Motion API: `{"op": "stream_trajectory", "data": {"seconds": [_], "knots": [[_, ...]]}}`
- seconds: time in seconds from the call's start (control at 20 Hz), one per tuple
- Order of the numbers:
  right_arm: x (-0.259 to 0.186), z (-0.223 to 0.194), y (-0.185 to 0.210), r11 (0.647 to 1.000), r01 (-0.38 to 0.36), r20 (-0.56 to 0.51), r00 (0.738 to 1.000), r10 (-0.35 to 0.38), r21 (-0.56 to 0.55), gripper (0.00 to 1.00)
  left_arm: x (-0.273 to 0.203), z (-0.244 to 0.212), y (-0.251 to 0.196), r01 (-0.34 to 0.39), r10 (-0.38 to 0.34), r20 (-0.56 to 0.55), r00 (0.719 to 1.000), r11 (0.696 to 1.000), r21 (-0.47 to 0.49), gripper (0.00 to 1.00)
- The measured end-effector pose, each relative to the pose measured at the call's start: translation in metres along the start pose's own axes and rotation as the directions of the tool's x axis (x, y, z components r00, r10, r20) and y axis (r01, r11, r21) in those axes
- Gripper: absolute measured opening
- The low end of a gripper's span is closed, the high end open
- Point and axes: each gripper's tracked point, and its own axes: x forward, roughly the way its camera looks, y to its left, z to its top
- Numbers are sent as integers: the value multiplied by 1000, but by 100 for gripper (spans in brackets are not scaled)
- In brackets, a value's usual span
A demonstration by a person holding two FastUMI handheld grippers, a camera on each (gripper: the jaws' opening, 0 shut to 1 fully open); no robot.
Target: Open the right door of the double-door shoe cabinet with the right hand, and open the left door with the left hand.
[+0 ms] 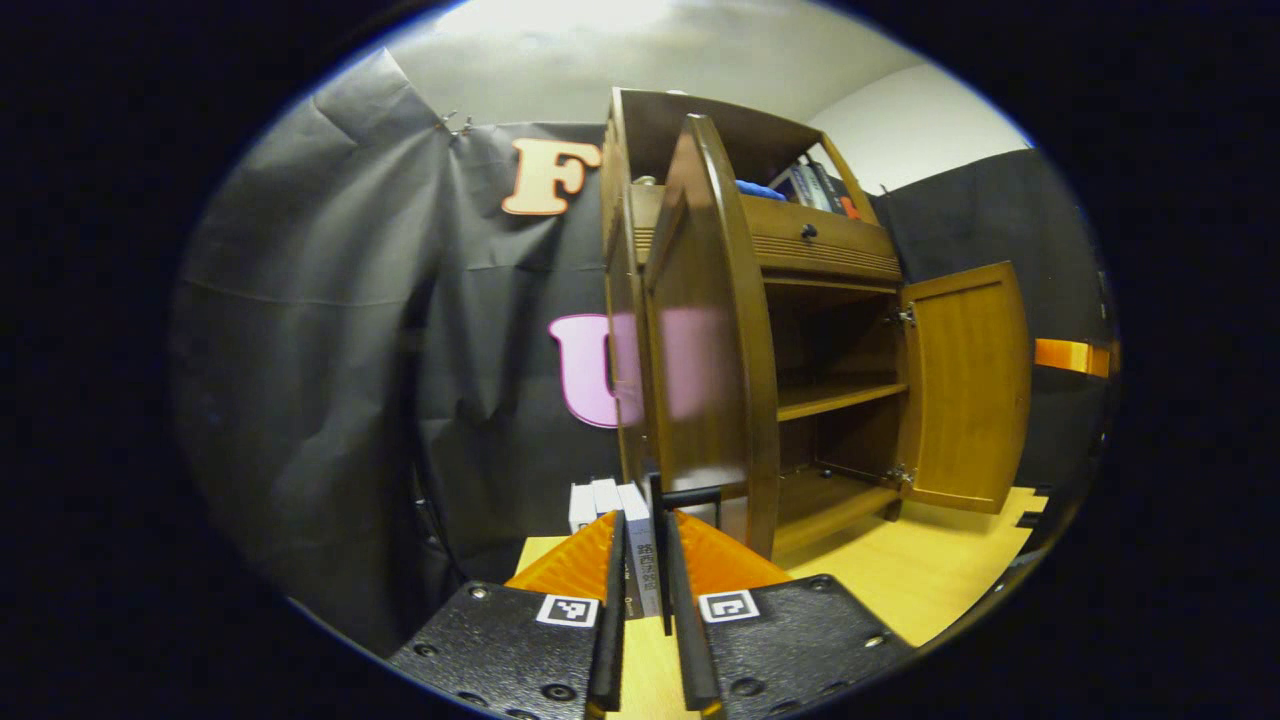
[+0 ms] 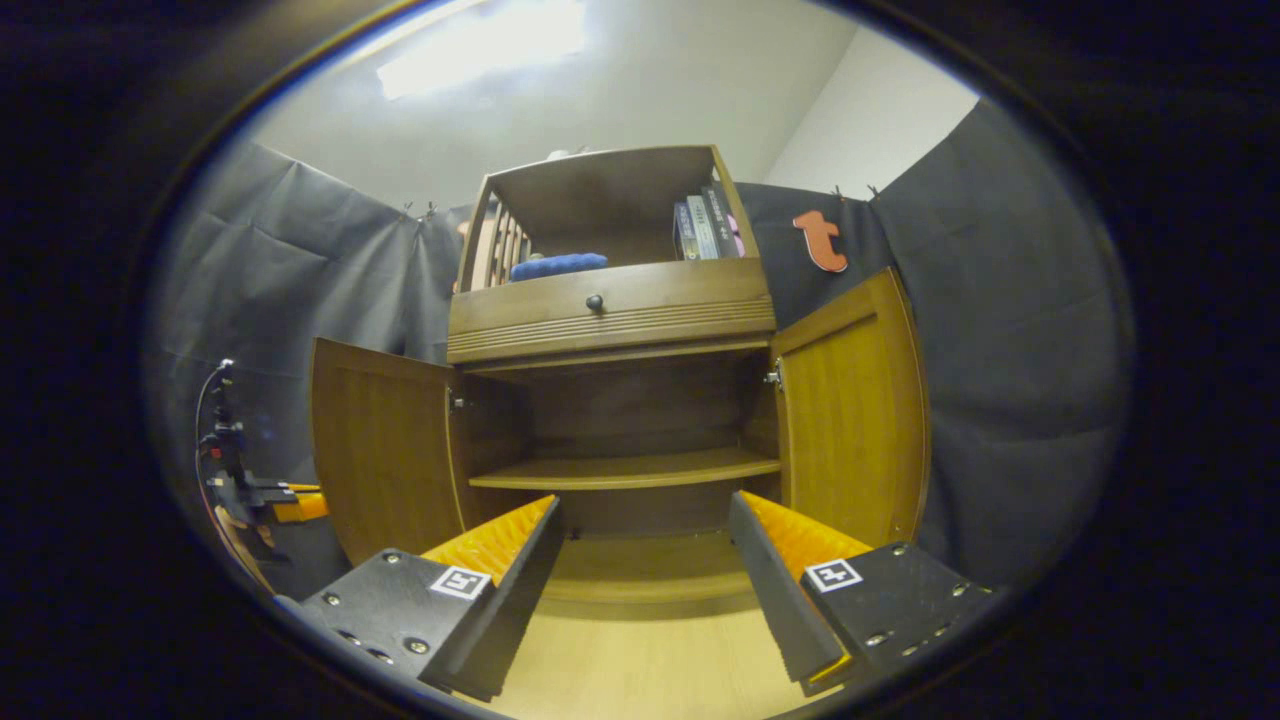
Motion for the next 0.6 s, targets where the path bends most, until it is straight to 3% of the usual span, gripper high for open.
{"op": "stream_trajectory", "data": {"seconds": [0.1,0.15,0.4,0.5,0.6], "knots": [[1,-1,0,1000,1,-4,1000,-1,5,98,-4,3,0,-12,12,9,1000,1000,-12,32],[0,-1,-1,1000,3,-7,1000,-3,7,98,-6,5,1,-24,24,12,1000,1000,-6,24],[-3,0,-9,1000,28,-9,1000,-28,15,98,-19,8,17,-126,126,0,992,991,38,49],[-6,1,-13,999,34,-6,999,-34,16,98,-26,12,30,-195,195,11,981,979,57,53],[-7,3,-16,999,36,1,999,-36,18,98,-38,25,29,-235,233,60,971,972,26,65]]}}
